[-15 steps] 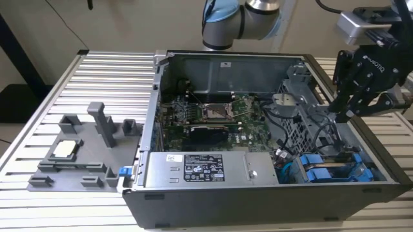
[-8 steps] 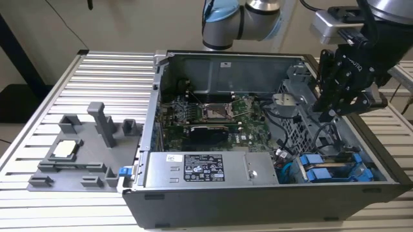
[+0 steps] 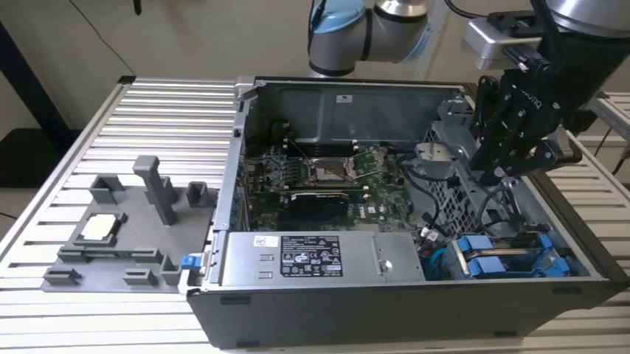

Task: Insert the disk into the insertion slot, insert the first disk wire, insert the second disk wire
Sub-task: 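Insert the first disk wire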

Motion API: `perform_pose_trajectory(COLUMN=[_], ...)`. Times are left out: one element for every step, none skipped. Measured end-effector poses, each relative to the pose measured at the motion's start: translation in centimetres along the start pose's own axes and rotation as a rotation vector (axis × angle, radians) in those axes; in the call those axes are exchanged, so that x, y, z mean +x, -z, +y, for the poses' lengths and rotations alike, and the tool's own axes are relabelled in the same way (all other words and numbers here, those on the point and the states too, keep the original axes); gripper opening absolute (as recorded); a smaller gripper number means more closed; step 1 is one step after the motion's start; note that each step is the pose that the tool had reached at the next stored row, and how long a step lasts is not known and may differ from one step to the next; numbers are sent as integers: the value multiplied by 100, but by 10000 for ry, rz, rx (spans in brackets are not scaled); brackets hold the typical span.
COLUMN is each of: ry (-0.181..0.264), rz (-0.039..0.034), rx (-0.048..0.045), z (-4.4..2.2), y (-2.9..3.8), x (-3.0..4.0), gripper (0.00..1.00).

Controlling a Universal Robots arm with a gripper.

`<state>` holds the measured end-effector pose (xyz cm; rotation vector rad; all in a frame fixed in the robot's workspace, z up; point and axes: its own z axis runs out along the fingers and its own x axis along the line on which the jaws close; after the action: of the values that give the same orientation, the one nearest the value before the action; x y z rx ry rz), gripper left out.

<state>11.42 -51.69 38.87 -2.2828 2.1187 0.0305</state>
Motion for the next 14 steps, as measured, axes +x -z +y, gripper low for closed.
perform_pose_trajectory(ry=[25,29,31,35,38,39,41,46,50,54,59,63,68,72], rz=[21,38,47,55,62,73,97,143,198,261,338,419,497,567], rx=[31,96,175,272,346,420,484,537,583,626,660,694,724,755], z=[11,35,67,106,137,171,198,218,235,251,268,286,307,331], y=[-3,-10,-17,-25,-31,-40,-47,-54,-60,-66,-71,-76,-81,-87], x=[-7,-21,-35,-49,-62,-80,-100,-122,-143,-162,-179,-195,-210,-223], gripper=[33,33,33,33,33,33,33,33,33,33,33,33,33,33])
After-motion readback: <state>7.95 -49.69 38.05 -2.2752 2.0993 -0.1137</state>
